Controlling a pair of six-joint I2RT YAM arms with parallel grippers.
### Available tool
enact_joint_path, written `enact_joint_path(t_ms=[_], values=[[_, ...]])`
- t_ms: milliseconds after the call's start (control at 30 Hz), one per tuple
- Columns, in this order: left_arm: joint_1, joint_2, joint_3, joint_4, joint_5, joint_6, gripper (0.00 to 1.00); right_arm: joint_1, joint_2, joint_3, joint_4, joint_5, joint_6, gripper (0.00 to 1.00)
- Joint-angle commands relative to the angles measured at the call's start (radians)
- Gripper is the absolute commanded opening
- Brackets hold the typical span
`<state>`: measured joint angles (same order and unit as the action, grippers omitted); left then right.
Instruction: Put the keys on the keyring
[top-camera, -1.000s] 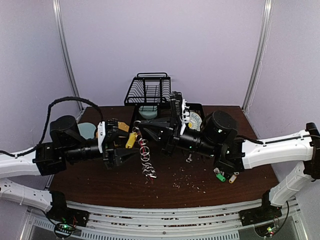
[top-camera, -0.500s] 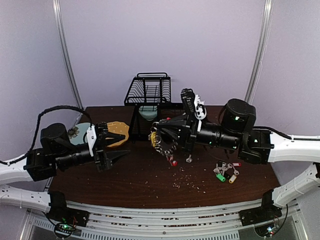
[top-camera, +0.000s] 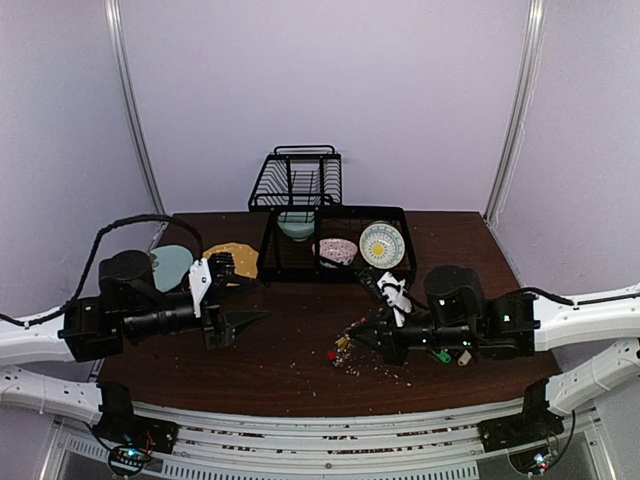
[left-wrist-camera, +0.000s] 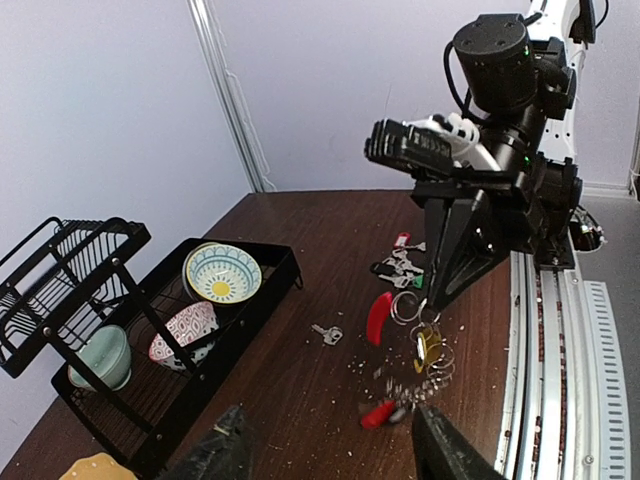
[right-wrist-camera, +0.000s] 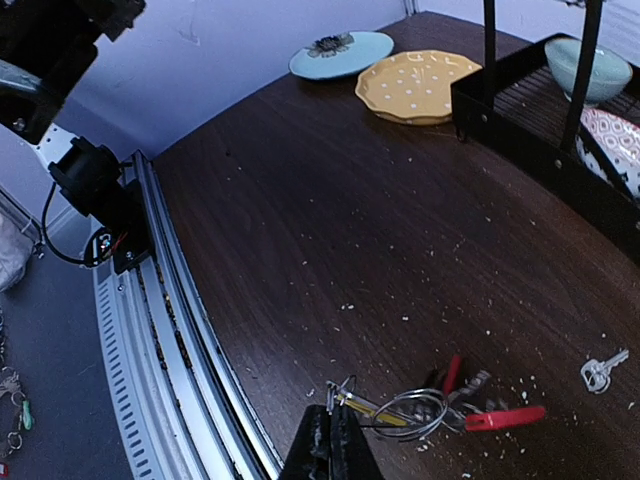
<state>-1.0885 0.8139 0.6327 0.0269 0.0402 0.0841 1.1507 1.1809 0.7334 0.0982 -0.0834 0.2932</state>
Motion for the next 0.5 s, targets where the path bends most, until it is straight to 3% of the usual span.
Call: enact_joint_path(t_ms=[0, 367, 400, 433, 467], values=[[-0.002, 0.007, -0.004, 0.031, -0.017, 0.000, 0.57, 0.001, 0.053, 0.010, -0.012, 0.064, 0.094, 0.00], [0.005, -0.007, -0.020, 0.040, -0.034, 0.000, 0.57, -0.127, 0.526, 0.365, -0.167, 0.114, -0.019, 0.00], [0.007, -0.007, -0.022, 0.039, -0.034, 0.002, 0.57, -0.133, 0.565, 0.405, -0.179, 0.108, -0.040, 0.03], [0.008, -0.006, -0.023, 0.039, -0.035, 0.002, 0.58, -0.134, 0.605, 0.457, -0.204, 0.102, -0.061, 0.15], [0.009, -0.005, -0.023, 0.039, -0.036, 0.002, 0.58, -0.134, 0.637, 0.513, -0.240, 0.098, -0.077, 0.34]])
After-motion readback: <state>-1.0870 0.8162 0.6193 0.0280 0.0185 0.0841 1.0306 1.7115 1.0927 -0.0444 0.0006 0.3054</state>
